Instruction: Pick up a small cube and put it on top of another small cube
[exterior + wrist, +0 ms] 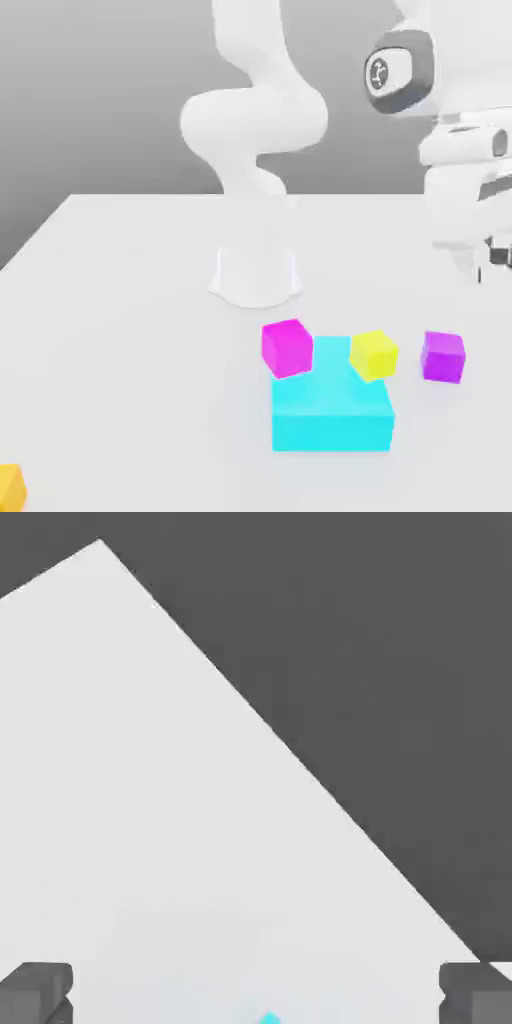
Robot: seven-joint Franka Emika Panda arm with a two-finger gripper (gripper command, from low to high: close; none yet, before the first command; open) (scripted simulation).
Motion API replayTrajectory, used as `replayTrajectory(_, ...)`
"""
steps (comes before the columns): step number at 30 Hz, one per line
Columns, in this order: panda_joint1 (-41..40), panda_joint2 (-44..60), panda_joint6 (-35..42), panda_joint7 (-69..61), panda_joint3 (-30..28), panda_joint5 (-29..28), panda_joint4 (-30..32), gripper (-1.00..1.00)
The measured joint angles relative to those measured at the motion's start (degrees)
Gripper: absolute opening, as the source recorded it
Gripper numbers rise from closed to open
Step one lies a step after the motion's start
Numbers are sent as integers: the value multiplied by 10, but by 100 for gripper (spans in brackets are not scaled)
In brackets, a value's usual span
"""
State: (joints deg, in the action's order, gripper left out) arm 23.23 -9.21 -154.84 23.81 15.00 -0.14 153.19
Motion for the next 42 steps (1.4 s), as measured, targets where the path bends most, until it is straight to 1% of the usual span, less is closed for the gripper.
replayTrajectory(3,45,63,-39,-31,31,-10,36,0)
replayTrajectory(5,67,106,-66,-41,41,-26,56,0)
replayTrajectory(8,88,169,-113,-5,11,-85,54,0)
replayTrajectory(11,138,232,-162,36,-52,-141,42,0)
replayTrajectory(12,156,249,-176,44,-72,-151,39,-100)
replayTrajectory(17,155,249,-176,45,-72,-153,39,-100)
replayTrajectory(18,163,258,-183,51,-81,-161,37,-100)
replayTrajectory(19,158,253,-179,48,-76,-157,38,-100)
replayTrajectory(21,137,223,-155,27,-48,-129,45,-100)
replayTrajectory(23,119,183,-124,-5,-20,-86,53,-100)
replayTrajectory(25,115,142,-92,-36,-6,-43,61,-100)
replayTrajectory(26,113,131,-82,-38,-6,-31,61,-100)
replayTrajectory(27,115,124,-79,-29,-5,-35,61,-100)
replayTrajectory(29,84,93,-59,-11,-11,-42,67,-100)
replayTrajectory(35,5,-28,27,43,-60,-55,95,-100)
replayTrajectory(42,-92,-174,147,77,-143,-30,132,-100)
